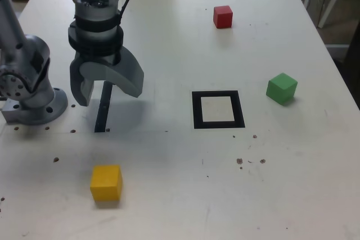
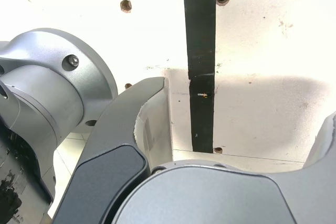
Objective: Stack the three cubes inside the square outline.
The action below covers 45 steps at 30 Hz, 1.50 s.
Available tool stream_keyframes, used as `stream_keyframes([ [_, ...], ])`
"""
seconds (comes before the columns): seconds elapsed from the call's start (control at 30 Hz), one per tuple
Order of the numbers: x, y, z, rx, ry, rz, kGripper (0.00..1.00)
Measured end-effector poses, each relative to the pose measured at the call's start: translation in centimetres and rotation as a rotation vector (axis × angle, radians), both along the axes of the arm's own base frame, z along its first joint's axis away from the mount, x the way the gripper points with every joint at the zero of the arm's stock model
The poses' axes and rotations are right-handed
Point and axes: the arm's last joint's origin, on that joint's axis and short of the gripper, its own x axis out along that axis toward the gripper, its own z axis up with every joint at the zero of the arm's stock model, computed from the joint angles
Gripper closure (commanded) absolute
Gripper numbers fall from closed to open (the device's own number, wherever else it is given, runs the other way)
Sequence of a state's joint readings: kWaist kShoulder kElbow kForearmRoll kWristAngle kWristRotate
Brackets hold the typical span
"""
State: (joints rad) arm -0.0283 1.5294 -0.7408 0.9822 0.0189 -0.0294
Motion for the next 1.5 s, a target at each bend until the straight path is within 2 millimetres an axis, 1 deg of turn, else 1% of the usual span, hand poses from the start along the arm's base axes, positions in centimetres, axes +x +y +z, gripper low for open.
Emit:
stream_keyframes([
  [0.6, -0.3, 0.0, 0.3, 0.001, -0.015, -0.007, 0.01],
  [0.77, 0.1, 0.0, 0.6, 0.0, -0.026, -0.015, 0.0],
  [0.97, 1.3, 0.3, 1.3, 0.001, -0.05, -0.024, 0.0],
  [1.13, 2.4, 1.4, 2.2, 0.011, -0.068, -0.015, 0.0],
  [1.2, 2.8, 1.9, 2.2, 0.011, -0.063, -0.01, 0.0],
  [1.33, 3.8, 3.2, 2.4, 0.015, -0.061, 0.007, 0.0],
  [1.5, 5.5, 5.1, 2.7, 0.019, -0.063, 0.03, 0.01],
])
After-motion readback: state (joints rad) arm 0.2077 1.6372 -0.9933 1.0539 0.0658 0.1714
